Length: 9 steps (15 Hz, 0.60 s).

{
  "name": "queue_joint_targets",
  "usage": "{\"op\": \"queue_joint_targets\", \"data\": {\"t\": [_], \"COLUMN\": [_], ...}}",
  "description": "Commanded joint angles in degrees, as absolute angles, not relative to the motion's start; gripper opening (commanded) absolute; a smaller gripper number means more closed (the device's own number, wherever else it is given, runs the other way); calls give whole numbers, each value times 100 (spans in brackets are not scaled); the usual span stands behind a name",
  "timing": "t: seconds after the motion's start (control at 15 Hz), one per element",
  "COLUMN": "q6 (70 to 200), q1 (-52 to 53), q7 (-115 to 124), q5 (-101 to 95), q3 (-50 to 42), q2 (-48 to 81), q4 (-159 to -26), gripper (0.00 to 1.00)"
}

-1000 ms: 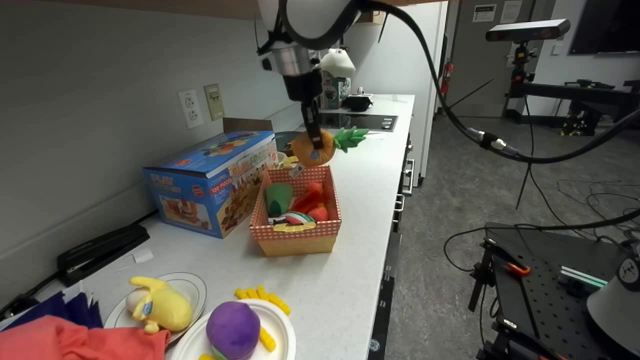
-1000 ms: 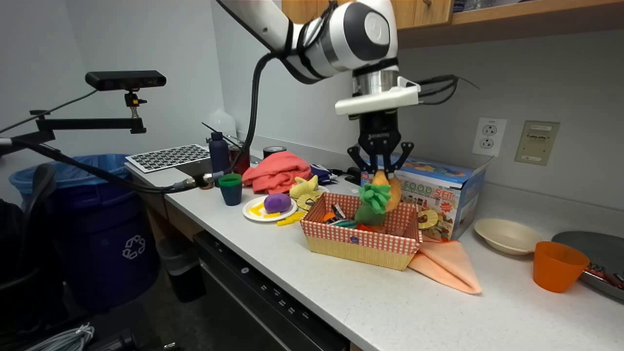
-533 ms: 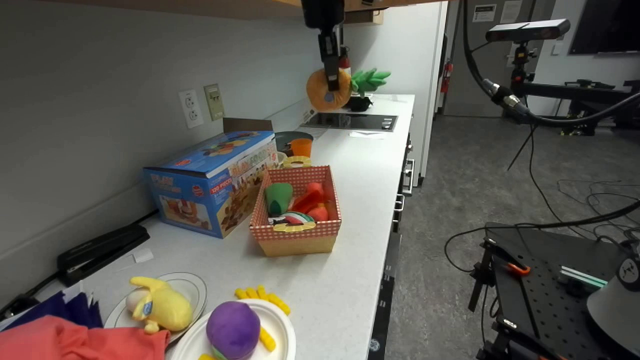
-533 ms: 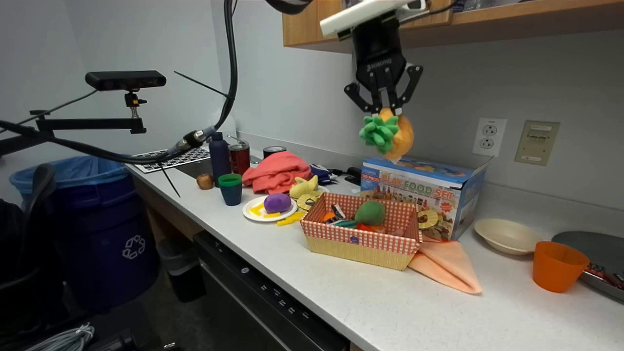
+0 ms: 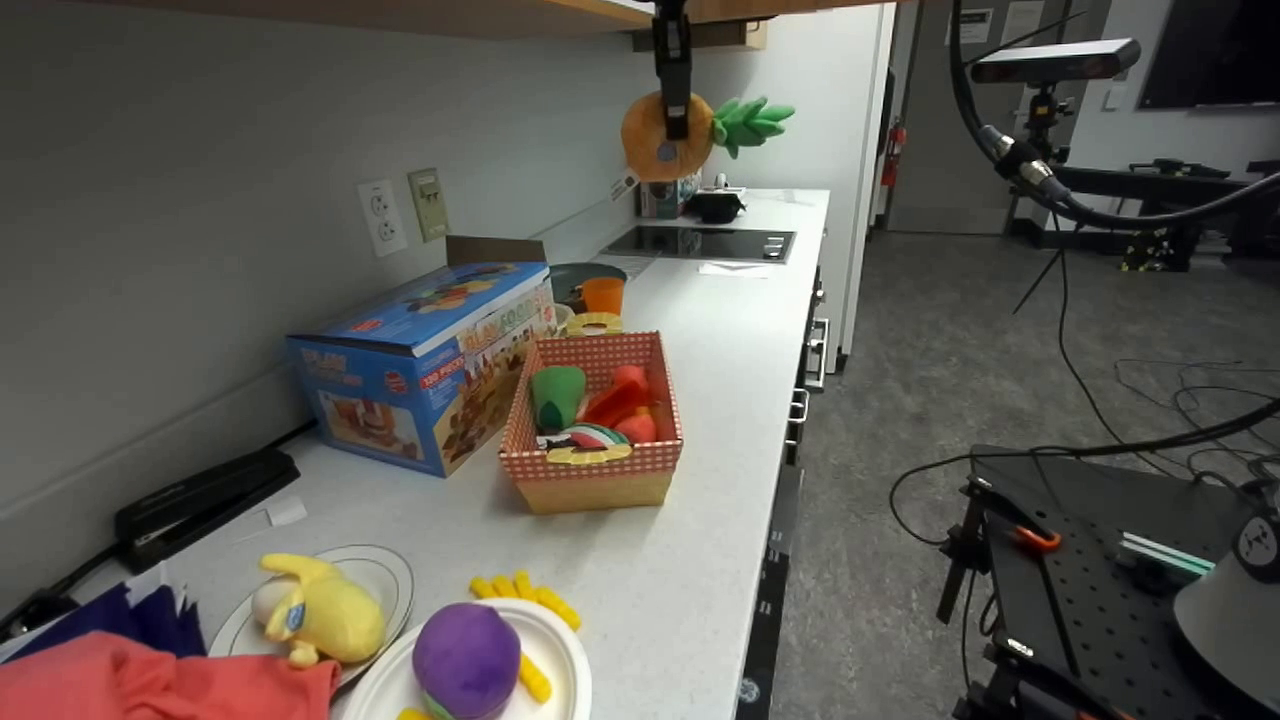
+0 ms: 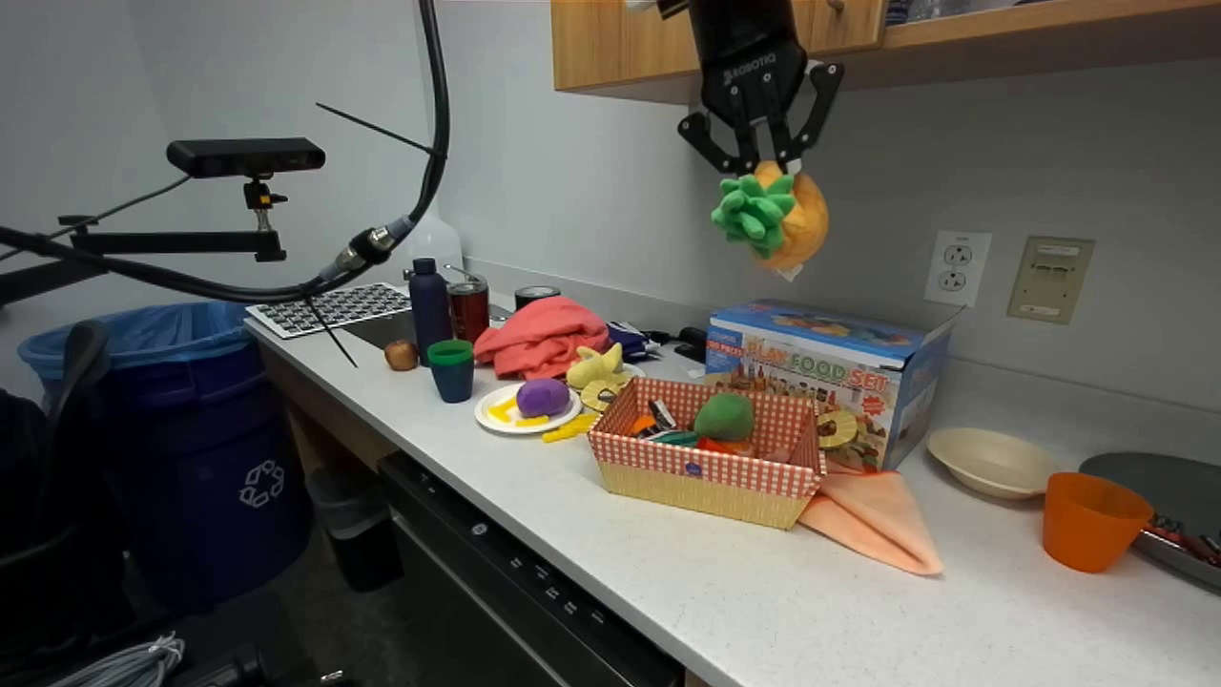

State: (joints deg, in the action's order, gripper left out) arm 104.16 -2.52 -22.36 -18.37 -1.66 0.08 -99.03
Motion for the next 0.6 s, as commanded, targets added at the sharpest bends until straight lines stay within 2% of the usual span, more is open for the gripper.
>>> {"op": "queue_joint_targets", "data": {"t": [0.0,0.53], "q6": [10402,10525], "q1": [-235,-496], "q7": [-2238,-1267], "q5": [-1835,-1822], "q3": [-181,-531], "q2": [13,17], "q4": [-9894,-8751], "gripper": [4,4]}}
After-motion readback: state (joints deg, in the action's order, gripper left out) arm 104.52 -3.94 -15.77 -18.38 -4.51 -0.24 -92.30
